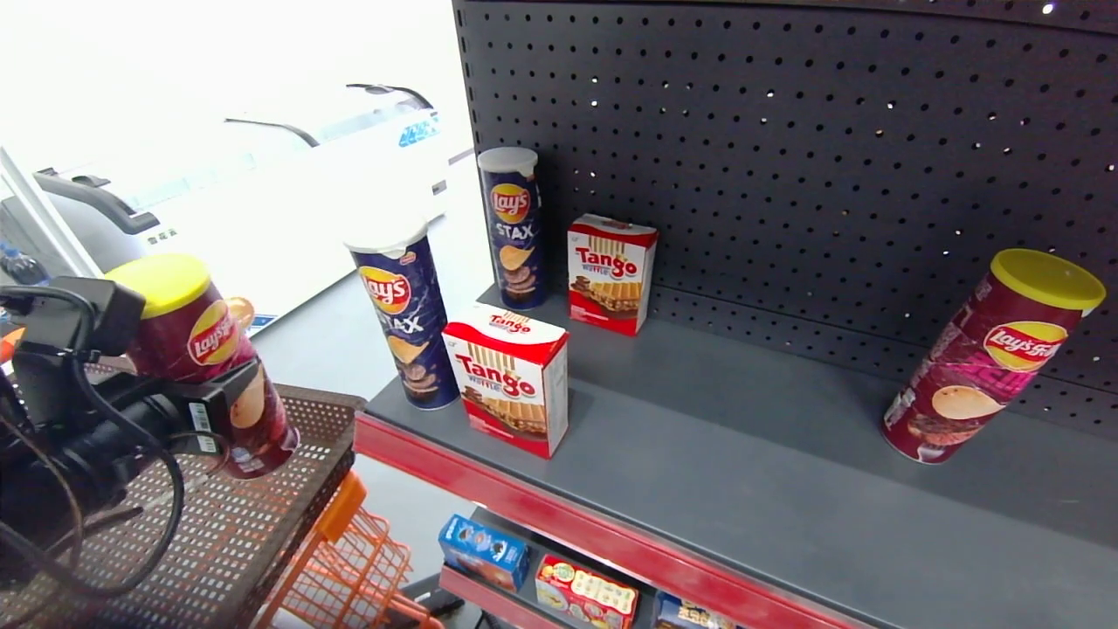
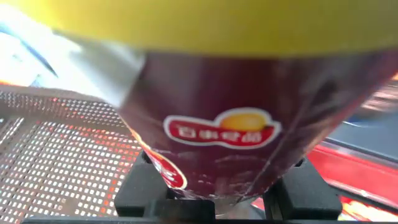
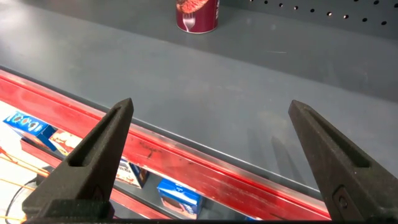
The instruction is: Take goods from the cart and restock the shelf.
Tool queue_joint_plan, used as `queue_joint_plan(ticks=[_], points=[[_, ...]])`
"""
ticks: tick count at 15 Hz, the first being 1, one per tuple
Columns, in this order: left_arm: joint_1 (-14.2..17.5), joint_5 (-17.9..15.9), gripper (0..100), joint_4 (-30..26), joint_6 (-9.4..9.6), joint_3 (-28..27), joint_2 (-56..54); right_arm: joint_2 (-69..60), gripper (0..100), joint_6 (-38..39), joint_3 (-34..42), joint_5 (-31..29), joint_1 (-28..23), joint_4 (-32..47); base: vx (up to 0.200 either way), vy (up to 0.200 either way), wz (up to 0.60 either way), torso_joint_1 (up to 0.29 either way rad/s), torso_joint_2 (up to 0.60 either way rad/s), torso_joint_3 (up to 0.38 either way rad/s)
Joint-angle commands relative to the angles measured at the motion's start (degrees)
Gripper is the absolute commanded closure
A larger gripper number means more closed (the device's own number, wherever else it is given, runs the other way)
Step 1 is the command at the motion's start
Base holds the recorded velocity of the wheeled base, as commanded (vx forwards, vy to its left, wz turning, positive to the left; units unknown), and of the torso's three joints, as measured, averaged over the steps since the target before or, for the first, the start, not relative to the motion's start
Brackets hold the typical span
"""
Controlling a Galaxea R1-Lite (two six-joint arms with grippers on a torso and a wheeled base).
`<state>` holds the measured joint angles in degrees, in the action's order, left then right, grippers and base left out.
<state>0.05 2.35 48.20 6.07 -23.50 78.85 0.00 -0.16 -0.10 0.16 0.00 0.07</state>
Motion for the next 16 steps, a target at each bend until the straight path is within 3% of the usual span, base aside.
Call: queue_joint_plan(ticks=[1, 3, 6, 8, 11, 13, 14, 16], points=[[-2.42, 0.28, 100, -2.94, 0.08, -0.05, -9.24, 0.0, 0, -0.02, 0.01, 0.02, 0.09, 0.01, 0.0, 0.0, 0.0, 0.0, 0.0, 0.0], [-4.71, 0.02, 100, -5.05, -0.01, 0.56, -16.09, 0.0, 0, -0.02, 0.01, 0.02, 0.0, -0.07, 0.0, 0.0, 0.0, 0.0, 0.0, 0.0], [-9.19, -0.33, 100, -13.4, -0.01, -0.05, -23.48, 0.0, 0, -0.02, 0.01, 0.02, 0.0, -0.07, 0.0, 0.0, 0.0, 0.0, 0.0, 0.0], [-17.01, -1.56, 100, -19.9, -0.27, -0.58, -28.58, 0.0, 0, -0.11, 0.01, 0.02, 0.0, -0.07, 0.0, 0.0, 0.0, 0.0, 0.0, 0.0], [-24.75, -1.56, 100, -21.66, -0.53, -0.93, -30.33, 0.0, 0, -0.02, 0.01, 0.02, 0.0, 0.01, 0.0, 0.0, 0.0, 0.0, 0.0, 0.0], [-26.42, -1.65, 100, -21.66, -1.24, -0.75, -30.33, 0.0, 0, -0.02, 0.01, 0.02, 0.0, -0.07, 0.0, 0.0, 0.0, 0.0, 0.0, 0.0], [-28.79, -3.58, 100, -21.66, -3.08, -0.23, -30.33, 0.0, 0, -0.02, 0.01, 0.02, 0.0, -0.07, 0.0, 0.0, 0.0, 0.0, 0.0, 0.0], [-29.84, -6.22, 100, -21.66, -3.79, 0.3, -30.16, 0.0, 0, -0.02, 0.01, 0.02, 0.0, -0.07, 0.0, 0.0, 0.0, 0.0, 0.0, 0.0]])
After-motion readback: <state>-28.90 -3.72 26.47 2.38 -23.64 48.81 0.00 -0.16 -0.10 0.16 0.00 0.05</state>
